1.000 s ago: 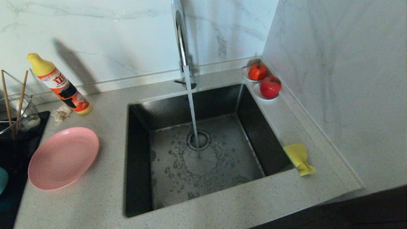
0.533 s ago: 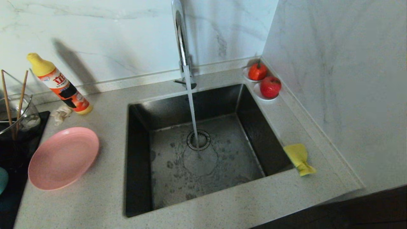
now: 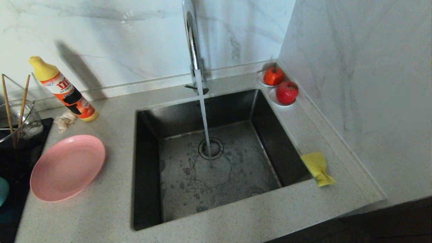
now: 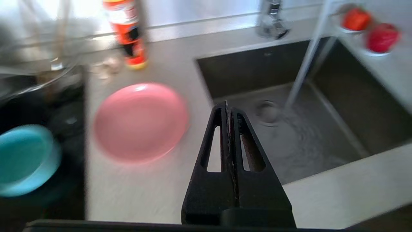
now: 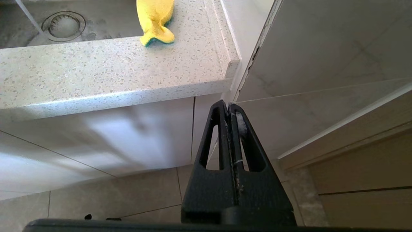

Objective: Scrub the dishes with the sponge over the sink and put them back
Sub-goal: Turn off the faucet

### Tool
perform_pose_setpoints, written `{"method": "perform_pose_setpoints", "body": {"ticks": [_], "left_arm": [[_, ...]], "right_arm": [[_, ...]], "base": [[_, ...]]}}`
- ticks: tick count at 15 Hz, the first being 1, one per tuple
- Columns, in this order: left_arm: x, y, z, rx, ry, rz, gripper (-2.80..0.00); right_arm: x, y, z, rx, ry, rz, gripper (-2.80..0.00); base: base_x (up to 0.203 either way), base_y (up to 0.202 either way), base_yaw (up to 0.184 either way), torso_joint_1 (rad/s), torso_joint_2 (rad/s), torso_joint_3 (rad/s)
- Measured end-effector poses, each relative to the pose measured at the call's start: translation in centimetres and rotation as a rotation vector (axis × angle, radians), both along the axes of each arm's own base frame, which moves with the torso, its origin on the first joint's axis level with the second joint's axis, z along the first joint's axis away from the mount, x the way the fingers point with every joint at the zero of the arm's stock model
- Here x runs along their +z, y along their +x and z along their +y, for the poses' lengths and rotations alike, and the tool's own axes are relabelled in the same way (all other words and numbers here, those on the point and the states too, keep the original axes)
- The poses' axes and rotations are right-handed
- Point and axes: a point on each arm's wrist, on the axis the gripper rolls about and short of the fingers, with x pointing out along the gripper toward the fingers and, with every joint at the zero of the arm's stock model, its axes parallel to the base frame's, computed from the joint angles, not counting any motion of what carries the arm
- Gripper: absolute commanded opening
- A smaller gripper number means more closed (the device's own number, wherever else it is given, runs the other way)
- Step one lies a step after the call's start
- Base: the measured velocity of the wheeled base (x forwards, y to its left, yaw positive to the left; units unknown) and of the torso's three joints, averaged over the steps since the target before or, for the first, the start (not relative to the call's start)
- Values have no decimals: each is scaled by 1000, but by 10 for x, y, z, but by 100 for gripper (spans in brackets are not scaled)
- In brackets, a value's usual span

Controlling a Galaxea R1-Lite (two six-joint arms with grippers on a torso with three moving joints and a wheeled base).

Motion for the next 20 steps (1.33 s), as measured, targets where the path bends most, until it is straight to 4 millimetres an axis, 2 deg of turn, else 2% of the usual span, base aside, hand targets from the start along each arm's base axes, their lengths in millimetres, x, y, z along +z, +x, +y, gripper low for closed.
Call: {"method": "perform_pose_setpoints", "body": {"ticks": [2, 4, 6, 10, 12, 15, 17, 20], "left_arm": [[42, 32, -1, -47, -29, 74, -280], [80, 84, -2, -101, -87, 180, -280], [101, 145, -3, -159, -145, 297, -280], [126, 269, -13, -265, -328, 480, -280], [123, 321, -21, -333, -438, 589, -280], [94, 382, -40, -406, -571, 767, -280], [80, 412, -51, -415, -663, 827, -280], [51, 441, -62, -410, -712, 905, -280]], "right_arm": [[0, 0, 0, 0, 0, 0, -280], [0, 0, 0, 0, 0, 0, -280], [0, 0, 0, 0, 0, 0, -280], [0, 0, 0, 0, -1, 1, -280], [0, 0, 0, 0, 0, 1, -280], [0, 0, 0, 0, -1, 1, -280], [0, 0, 0, 0, 0, 1, -280], [0, 0, 0, 0, -1, 1, -280]], "base": [[0, 0, 0, 0, 0, 0], [0, 0, 0, 0, 0, 0], [0, 0, 0, 0, 0, 0], [0, 0, 0, 0, 0, 0], [0, 0, 0, 0, 0, 0], [0, 0, 0, 0, 0, 0], [0, 0, 0, 0, 0, 0], [0, 0, 0, 0, 0, 0]]}}
